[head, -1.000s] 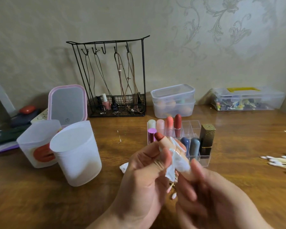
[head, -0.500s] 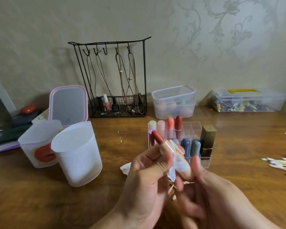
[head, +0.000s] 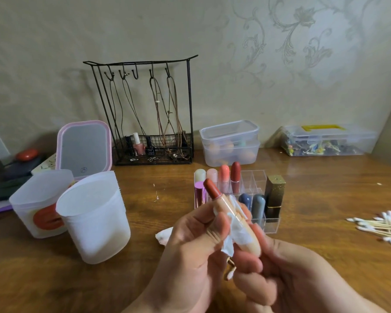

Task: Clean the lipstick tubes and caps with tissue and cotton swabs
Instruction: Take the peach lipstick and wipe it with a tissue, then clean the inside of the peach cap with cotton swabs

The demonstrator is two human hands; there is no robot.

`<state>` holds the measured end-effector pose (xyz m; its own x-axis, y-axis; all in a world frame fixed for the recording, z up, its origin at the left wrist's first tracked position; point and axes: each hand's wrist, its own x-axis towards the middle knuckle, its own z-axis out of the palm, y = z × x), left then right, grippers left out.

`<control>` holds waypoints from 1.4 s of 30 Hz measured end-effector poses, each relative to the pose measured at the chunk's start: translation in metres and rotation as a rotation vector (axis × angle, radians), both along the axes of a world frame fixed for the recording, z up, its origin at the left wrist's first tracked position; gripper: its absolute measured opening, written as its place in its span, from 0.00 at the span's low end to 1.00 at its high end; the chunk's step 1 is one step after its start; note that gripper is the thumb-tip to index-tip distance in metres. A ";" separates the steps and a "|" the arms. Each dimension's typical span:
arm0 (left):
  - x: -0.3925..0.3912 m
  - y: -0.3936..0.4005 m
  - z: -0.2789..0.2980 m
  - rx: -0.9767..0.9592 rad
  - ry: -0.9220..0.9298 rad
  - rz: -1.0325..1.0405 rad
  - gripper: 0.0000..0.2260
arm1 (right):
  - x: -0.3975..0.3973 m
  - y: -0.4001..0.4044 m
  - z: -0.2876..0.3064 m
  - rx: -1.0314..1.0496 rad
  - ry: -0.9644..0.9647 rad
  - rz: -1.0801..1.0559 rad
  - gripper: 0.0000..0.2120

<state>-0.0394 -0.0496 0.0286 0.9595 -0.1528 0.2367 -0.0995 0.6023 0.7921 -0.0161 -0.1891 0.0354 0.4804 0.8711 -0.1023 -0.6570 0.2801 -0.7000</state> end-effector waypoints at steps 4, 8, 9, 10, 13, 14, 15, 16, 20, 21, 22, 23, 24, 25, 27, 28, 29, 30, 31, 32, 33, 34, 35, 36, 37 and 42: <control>0.006 0.001 0.001 -0.147 0.042 0.052 0.24 | 0.003 -0.007 -0.014 0.089 -0.127 -0.116 0.22; 0.010 -0.001 -0.001 -0.137 0.051 0.206 0.20 | -0.002 -0.007 -0.010 -0.122 -0.441 -0.347 0.30; 0.009 -0.004 -0.001 -0.107 0.050 0.187 0.18 | -0.001 -0.004 -0.010 -0.126 -0.471 -0.378 0.30; 0.006 -0.007 -0.001 -0.101 0.064 0.158 0.17 | -0.001 -0.002 -0.010 -0.136 -0.488 -0.411 0.30; 0.001 -0.013 -0.004 -0.088 0.085 0.108 0.23 | 0.002 0.001 -0.015 -0.164 -0.511 -0.484 0.23; 0.000 -0.013 -0.005 -0.045 0.065 0.102 0.30 | 0.002 0.002 -0.016 -0.156 -0.508 -0.499 0.21; 0.000 -0.013 -0.009 0.019 0.036 0.118 0.34 | 0.001 0.002 -0.015 -0.158 -0.514 -0.505 0.19; -0.001 -0.014 -0.009 0.092 0.017 0.156 0.35 | 0.001 0.003 -0.015 -0.172 -0.539 -0.498 0.17; -0.006 -0.021 -0.011 0.031 0.101 0.158 0.27 | 0.000 -0.007 -0.014 -0.415 -0.876 -0.477 0.24; -0.006 -0.022 -0.011 0.021 0.126 0.142 0.18 | -0.001 -0.013 -0.008 -0.636 -1.106 -0.527 0.31; -0.007 -0.022 -0.009 0.055 0.147 0.158 0.10 | 0.000 -0.019 0.001 -0.822 -1.307 -0.570 0.35; -0.007 -0.020 -0.006 0.105 0.160 0.184 0.09 | 0.002 -0.029 0.013 -0.935 -1.428 -0.629 0.36; -0.006 -0.018 -0.006 0.150 0.163 0.189 0.10 | 0.006 -0.043 0.027 -0.946 -1.456 -0.702 0.34; -0.005 -0.015 -0.006 0.196 0.168 0.187 0.10 | 0.010 -0.058 0.044 -0.894 -1.399 -0.781 0.30; -0.004 -0.011 -0.003 0.298 0.185 0.159 0.12 | 0.026 -0.098 0.070 -0.781 -1.264 -1.018 0.20; -0.003 -0.010 -0.002 0.354 0.176 0.139 0.11 | 0.040 -0.119 0.074 -0.793 -1.256 -1.143 0.15; -0.003 -0.009 -0.003 0.396 0.155 0.118 0.09 | 0.054 -0.138 0.072 -0.875 -1.300 -1.250 0.11; -0.002 -0.008 -0.003 0.422 0.135 0.094 0.10 | 0.069 -0.155 0.061 -1.025 -1.365 -1.316 0.07; -0.002 -0.007 -0.004 0.434 0.119 0.075 0.15 | 0.084 -0.171 0.046 -1.214 -1.410 -1.313 0.03; -0.002 -0.007 -0.005 0.435 0.109 0.060 0.20 | 0.093 -0.182 0.029 -1.401 -1.451 -1.239 0.02; -0.001 -0.007 -0.006 0.435 0.106 0.051 0.24 | 0.100 -0.189 0.011 -1.530 -1.480 -1.106 0.02; 0.000 -0.007 -0.006 0.438 0.107 0.043 0.27 | 0.105 -0.195 -0.004 -1.595 -1.496 -0.957 0.04; 0.001 -0.007 -0.007 0.446 0.107 0.040 0.29 | 0.109 -0.197 -0.015 -1.616 -1.502 -0.841 0.05; 0.002 -0.007 -0.008 0.460 0.108 0.039 0.29 | 0.110 -0.198 -0.020 -1.644 -1.515 -0.784 0.05; 0.002 -0.007 -0.008 0.479 0.104 0.040 0.28 | 0.111 -0.198 -0.022 -1.662 -1.536 -0.785 0.04; -0.002 -0.008 -0.006 0.554 0.103 0.047 0.20 | 0.115 -0.193 -0.024 -1.770 -1.512 -0.742 0.04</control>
